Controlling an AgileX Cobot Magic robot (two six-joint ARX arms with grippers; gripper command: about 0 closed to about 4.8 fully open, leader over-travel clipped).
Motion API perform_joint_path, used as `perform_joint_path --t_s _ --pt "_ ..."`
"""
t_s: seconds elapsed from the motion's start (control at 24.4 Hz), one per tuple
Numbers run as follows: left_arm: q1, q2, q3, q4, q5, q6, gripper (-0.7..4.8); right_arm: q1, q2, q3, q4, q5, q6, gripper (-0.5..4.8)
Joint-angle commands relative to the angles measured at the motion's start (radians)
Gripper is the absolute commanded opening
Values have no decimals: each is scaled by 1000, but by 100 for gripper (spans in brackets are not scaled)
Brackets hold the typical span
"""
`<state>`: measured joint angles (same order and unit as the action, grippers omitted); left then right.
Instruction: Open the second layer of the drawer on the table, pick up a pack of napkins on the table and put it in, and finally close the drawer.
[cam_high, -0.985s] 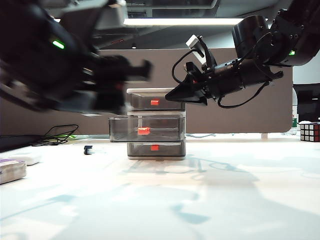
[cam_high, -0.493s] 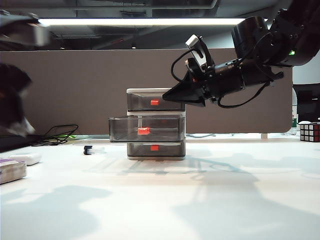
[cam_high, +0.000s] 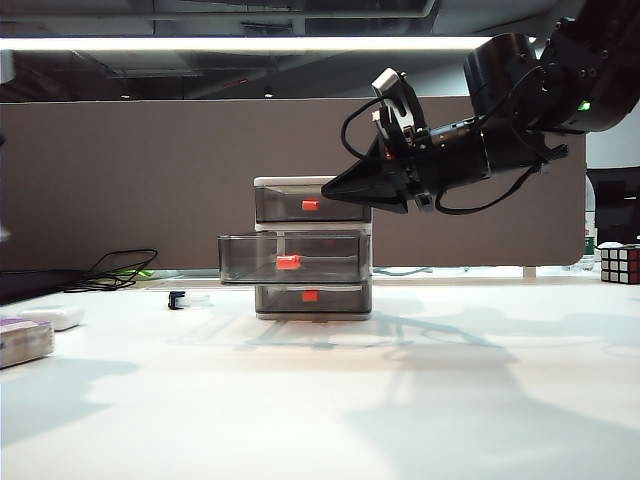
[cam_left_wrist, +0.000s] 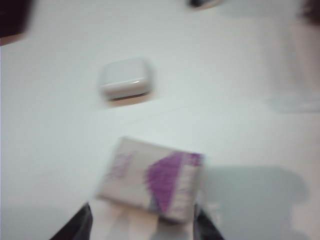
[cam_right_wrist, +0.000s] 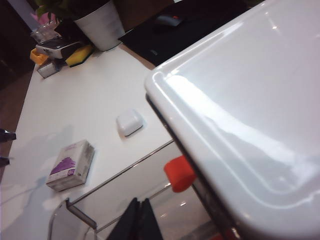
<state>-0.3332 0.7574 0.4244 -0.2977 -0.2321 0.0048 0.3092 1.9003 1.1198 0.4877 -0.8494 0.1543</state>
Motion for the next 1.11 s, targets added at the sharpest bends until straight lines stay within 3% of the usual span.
perform_joint_path --t_s 0.04,0.12,0.37,0.57,0.78,0.94,1.11 --pt "-1 0 -37 89 31 79 479 1 -5 7 10 -19 8 -5" --pt "-1 8 -79 158 31 116 479 1 -5 6 10 -25 10 -5" --pt "-1 62 -142 257 30 122 479 0 -5 6 10 -44 21 -5" --pt "3 163 -144 404 58 235 479 0 -5 6 4 -49 21 -5" --pt "96 337 -142 561 189 226 479 0 -5 6 -14 -71 22 -5" --pt "201 353 -141 576 284 224 479 0 -5 6 -43 -73 10 -5" --pt "314 355 -141 563 439 224 479 0 -5 6 -43 -70 6 -5"
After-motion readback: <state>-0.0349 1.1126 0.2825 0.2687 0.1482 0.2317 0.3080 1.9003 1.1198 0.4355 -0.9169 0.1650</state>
